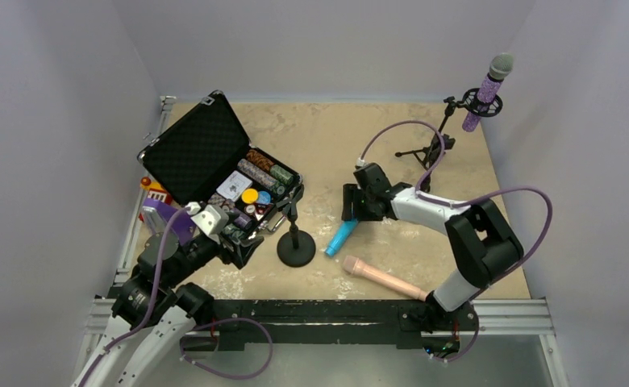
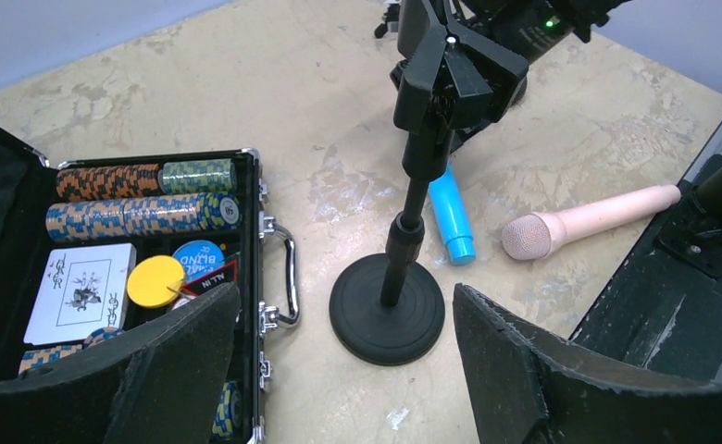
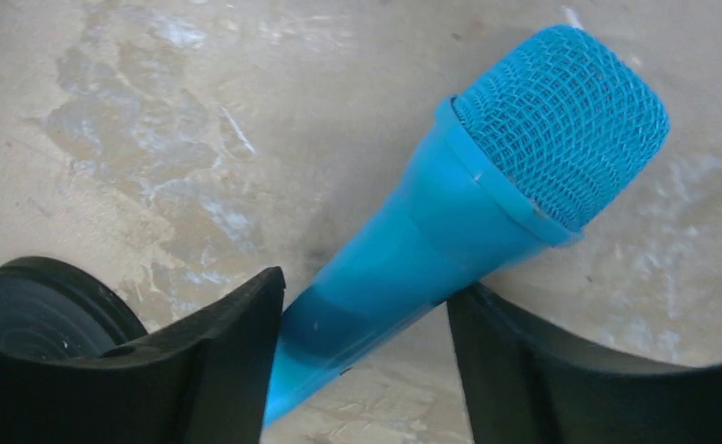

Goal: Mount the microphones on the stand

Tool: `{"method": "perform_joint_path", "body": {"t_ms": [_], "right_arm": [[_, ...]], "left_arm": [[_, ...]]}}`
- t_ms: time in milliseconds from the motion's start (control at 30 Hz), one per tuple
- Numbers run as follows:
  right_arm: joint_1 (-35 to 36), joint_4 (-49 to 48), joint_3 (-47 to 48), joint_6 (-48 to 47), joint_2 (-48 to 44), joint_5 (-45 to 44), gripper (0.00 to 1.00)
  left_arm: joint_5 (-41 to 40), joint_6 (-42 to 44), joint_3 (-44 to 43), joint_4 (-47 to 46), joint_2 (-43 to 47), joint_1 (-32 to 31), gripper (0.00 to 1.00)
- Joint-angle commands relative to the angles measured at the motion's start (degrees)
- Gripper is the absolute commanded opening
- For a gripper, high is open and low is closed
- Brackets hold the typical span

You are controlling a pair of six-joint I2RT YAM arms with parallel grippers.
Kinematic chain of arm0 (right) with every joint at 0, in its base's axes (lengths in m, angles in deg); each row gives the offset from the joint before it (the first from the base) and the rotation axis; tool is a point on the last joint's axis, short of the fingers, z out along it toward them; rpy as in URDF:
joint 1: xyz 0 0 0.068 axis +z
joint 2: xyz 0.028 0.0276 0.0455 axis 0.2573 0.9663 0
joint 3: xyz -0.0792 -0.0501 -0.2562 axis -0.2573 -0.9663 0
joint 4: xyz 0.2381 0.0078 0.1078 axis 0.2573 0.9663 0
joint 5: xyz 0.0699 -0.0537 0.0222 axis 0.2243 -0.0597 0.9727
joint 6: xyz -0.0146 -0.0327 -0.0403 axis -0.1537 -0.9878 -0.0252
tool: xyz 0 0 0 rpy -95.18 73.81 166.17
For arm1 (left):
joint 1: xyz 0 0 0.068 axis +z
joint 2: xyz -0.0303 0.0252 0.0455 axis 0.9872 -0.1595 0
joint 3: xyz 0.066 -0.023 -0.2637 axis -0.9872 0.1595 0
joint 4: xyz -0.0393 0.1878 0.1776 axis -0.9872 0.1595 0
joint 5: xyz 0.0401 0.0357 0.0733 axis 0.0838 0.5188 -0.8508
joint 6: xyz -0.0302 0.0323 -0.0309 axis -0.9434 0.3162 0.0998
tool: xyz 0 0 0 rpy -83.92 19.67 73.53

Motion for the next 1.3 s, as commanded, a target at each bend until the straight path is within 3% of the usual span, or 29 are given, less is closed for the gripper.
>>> {"method": "perform_joint_path", "body": {"t_ms": [0, 100, 267, 400, 900, 1033, 1267], "right_arm": [[0.5, -1.5, 5.0, -2.8, 5.6, 10.1, 0.59], [0.6, -0.7, 8.2, -5.1, 8.5, 12.5, 0.47], [0.6, -3.4, 10.3, -8.4, 9.0, 13.4, 0.15], [0.3, -5.2, 9.8, -10.9, 5.1, 13.0, 0.05], [-1.6, -7.3, 5.5, -21.7, -18.1, 21.0, 0.0], [-4.7, -6.3, 8.8, -22.0, -20.1, 28.9, 0.0], [-5.0, -1.3, 24.2, -30.4, -19.1, 41.7, 0.0]], "left_arm": [[1.5, 1.5, 0.1, -1.7, -0.6, -0.1, 0.89], [2.8, 1.1, 0.3, -2.5, -0.9, -0.1, 0.89], [3.7, 0.6, 0.4, -3.2, -1.0, -0.1, 0.89], [4.2, 0.2, 0.5, -3.6, -1.0, -0.1, 0.89], [8.1, -1.9, -1.6, -6.7, -2.7, -0.2, 0.89], [9.4, -2.4, -3.5, -7.4, -4.5, -0.1, 0.89], [10.8, -3.2, -6.7, -9.5, -8.9, -0.1, 0.95]]}}
